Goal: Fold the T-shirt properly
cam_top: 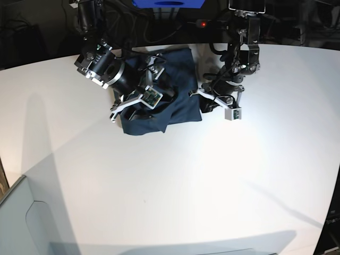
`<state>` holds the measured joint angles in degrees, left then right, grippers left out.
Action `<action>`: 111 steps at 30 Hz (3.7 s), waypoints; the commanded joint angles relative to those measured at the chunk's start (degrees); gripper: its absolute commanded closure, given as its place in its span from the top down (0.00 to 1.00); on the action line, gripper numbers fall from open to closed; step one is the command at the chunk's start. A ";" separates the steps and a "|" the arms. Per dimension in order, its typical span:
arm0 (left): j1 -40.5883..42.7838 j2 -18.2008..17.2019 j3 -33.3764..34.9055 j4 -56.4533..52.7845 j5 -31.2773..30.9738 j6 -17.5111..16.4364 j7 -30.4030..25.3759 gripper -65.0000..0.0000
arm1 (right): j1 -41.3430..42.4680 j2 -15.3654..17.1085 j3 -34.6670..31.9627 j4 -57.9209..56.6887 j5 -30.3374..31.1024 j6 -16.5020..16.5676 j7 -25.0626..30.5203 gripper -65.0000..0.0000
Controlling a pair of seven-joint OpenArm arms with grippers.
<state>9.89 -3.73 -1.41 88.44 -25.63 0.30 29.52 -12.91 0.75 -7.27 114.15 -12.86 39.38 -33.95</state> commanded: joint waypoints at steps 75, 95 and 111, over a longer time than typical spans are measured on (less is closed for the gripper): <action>6.86 -1.59 -18.15 13.05 -0.44 -0.25 -0.64 0.00 | -6.92 -2.73 4.06 -6.24 0.77 0.62 0.94 0.30; 7.03 -1.59 -18.15 13.67 -0.44 0.19 -0.29 0.22 | -7.18 -2.38 -8.86 -6.15 0.60 0.62 -2.48 0.23; 14.68 2.54 -9.71 21.14 -0.53 -0.34 -0.29 0.58 | -6.74 -1.15 9.33 6.78 0.86 0.62 -2.84 0.60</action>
<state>24.49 -1.06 -10.90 108.84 -25.74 0.19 30.26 -19.86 -0.19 2.31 119.96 -13.37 39.40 -38.41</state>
